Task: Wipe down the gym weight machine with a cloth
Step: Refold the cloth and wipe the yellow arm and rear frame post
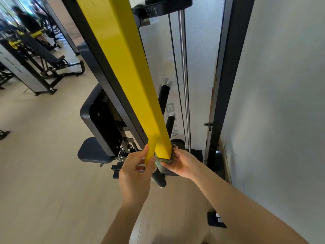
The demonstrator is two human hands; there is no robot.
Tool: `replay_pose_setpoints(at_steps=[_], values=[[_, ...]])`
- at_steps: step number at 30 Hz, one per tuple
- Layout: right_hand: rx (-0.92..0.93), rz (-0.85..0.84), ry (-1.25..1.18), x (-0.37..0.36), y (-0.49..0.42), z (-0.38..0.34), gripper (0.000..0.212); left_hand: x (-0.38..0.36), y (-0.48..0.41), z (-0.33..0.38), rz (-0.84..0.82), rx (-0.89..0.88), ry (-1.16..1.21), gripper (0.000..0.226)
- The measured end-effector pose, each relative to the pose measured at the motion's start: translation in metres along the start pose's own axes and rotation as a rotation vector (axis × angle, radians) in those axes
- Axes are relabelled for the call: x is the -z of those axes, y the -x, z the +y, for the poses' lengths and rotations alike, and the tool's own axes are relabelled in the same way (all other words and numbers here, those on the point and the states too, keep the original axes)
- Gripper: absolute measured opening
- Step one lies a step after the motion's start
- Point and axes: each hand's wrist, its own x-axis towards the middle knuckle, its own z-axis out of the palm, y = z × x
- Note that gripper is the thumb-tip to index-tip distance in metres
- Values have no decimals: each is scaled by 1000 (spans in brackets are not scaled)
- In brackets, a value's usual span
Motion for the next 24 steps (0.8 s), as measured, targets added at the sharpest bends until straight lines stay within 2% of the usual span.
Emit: replay_pose_setpoints(at_steps=[5, 10, 13, 17, 24], values=[[66, 114, 66, 7, -2, -6, 29, -1, 0, 3, -18, -11, 4, 35], [69, 83, 29, -7, -6, -6, 29, -2, -1, 4, -19, -8, 2, 33], [30, 69, 94, -11, -1, -4, 31, -1, -2, 0, -15, 4, -10, 38], [41, 141, 146, -5, 10, -5, 33, 2, -2, 0, -23, 20, 5, 42], [270, 324, 110, -13, 15, -2, 32, 2, 0, 1, -36, 30, 10, 43]])
